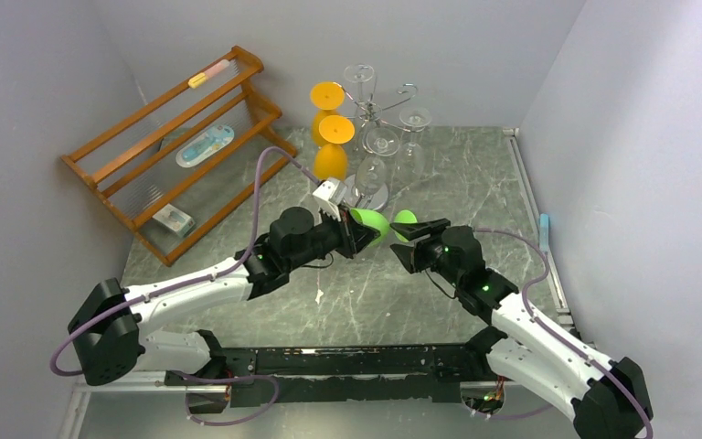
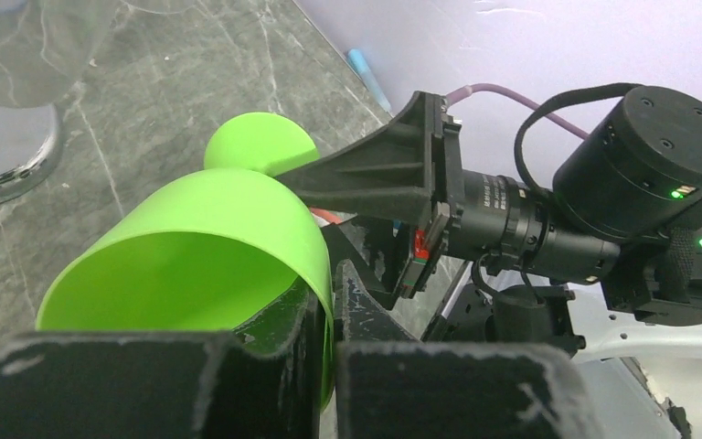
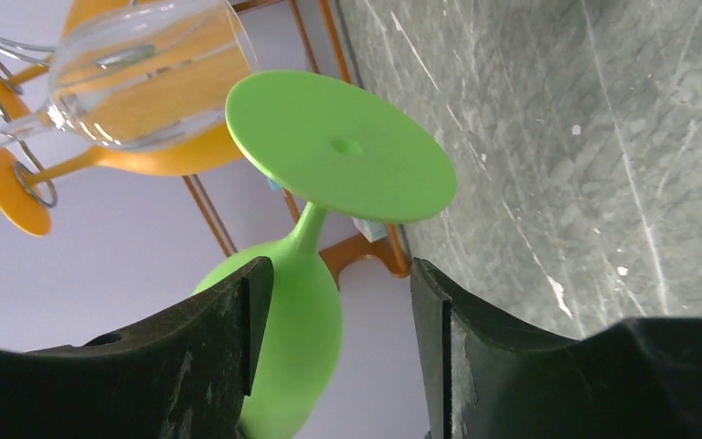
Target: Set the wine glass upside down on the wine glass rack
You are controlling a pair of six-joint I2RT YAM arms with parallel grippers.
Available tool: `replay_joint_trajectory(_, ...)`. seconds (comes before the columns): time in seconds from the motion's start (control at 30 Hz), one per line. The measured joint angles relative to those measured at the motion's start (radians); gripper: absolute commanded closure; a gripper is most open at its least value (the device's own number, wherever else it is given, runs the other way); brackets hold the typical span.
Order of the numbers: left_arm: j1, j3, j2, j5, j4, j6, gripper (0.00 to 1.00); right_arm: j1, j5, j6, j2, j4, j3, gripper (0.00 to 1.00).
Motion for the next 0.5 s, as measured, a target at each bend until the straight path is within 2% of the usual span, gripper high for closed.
replay_joint_trajectory(0.17,-0.025,-0.007,0.002,-0.01,0.02,0.025,0.95,0.0,0.019,0.101,0.014,0.073,-0.025,0.49)
replay_joint_trajectory(0.43,-0.047,-0.017,0.01,-0.013,0.041,0.053,0.95,0.0,0.027,0.213,0.042,0.157,-0.058,0.7)
replay_joint_trajectory(0.5,-0.048,-0.017,0.017,-0.012,0.047,0.059,0.95,0.0,0.029,0.233,0.048,0.171,-0.063,0.79)
